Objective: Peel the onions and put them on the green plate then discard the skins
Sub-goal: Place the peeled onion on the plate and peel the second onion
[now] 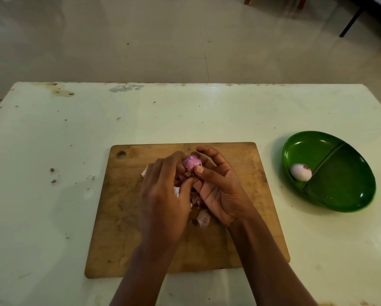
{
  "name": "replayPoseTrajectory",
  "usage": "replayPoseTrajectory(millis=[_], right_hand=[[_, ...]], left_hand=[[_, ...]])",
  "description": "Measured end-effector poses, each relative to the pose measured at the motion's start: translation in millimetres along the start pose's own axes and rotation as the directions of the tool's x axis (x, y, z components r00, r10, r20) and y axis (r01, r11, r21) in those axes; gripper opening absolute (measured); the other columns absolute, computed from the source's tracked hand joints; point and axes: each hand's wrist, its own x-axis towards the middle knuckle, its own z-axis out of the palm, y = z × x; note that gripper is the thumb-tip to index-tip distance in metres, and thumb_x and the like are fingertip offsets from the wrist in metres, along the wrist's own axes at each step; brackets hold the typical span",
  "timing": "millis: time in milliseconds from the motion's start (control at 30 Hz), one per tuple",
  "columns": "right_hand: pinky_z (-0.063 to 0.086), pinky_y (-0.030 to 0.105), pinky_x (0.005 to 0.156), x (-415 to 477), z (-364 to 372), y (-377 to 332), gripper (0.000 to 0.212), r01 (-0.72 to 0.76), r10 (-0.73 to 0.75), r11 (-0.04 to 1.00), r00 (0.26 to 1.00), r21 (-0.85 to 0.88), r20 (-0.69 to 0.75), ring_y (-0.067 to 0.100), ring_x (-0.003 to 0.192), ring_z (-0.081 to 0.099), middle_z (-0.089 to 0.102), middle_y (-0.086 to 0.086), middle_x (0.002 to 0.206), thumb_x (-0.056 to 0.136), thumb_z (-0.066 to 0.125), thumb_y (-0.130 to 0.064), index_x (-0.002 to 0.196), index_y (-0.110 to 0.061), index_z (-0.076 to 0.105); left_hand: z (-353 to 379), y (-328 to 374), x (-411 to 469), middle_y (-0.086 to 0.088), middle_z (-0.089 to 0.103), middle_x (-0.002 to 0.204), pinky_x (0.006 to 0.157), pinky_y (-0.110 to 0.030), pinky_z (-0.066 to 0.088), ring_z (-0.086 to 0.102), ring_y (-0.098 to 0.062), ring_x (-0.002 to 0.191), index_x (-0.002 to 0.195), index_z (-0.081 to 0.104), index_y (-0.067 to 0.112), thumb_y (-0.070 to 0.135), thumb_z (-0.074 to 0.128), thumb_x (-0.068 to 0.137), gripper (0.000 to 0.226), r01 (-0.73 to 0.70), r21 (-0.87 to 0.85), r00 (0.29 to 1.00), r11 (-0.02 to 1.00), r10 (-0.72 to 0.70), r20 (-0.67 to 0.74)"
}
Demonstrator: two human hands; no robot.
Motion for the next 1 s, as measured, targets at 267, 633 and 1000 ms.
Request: replayPoseTrajectory(millis=[267, 633, 1000], right_hand=[[0.057, 0.033, 0.079, 1.4, -1.4, 1.9, 0.061, 0.012, -0.012, 1.000, 1.000, -0.013, 0.000, 0.027, 0.102, 0.066, 0.067, 0.012, 0.107, 0.055, 0.088, -0.006, 0.111, -0.008, 0.063], [0.057, 0.034, 0.085, -0.9, 0.5, 2.5, 0.037, 0.002, -0.002, 1.000, 0.999, -0.001, 0.042, 0.028, 0.101, 0.066, 0.068, 0.016, 0.108, 0.066, 0.076, -0.001, 0.102, -0.004, 0.069], [0.059, 0.033, 0.071, -1.3, 1.5, 1.8, 0.037, -0.004, 0.004, 1.000, 1.000, -0.010, -0.003, 0.030, 0.094, 0.068, 0.064, 0.017, 0.111, 0.066, 0.070, 0.003, 0.102, -0.004, 0.066]], left_hand=[[-3.5, 2.2, -1.5, -0.014, 0.064, 0.105, 0.069, -0.039, 0.059, 0.066, -0.027, 0.089, 0.121, 0.044, 0.018, -0.001, 0.082, 0.066, 0.070, 0.070, -0.044, 0.997, 0.997, -0.071, -0.022], [-3.1, 3.8, -0.7, -0.011, 0.064, 0.102, 0.068, -0.035, 0.058, 0.066, -0.025, 0.085, 0.122, 0.050, 0.011, -0.004, 0.080, 0.068, 0.063, 0.068, -0.037, 0.998, 0.997, -0.068, -0.001], [-1.9, 0.8, -2.1, -0.013, 0.066, 0.099, 0.070, -0.032, 0.057, 0.066, -0.025, 0.086, 0.123, 0.050, 0.009, -0.007, 0.079, 0.067, 0.064, 0.068, -0.056, 0.998, 0.996, -0.067, 0.023]])
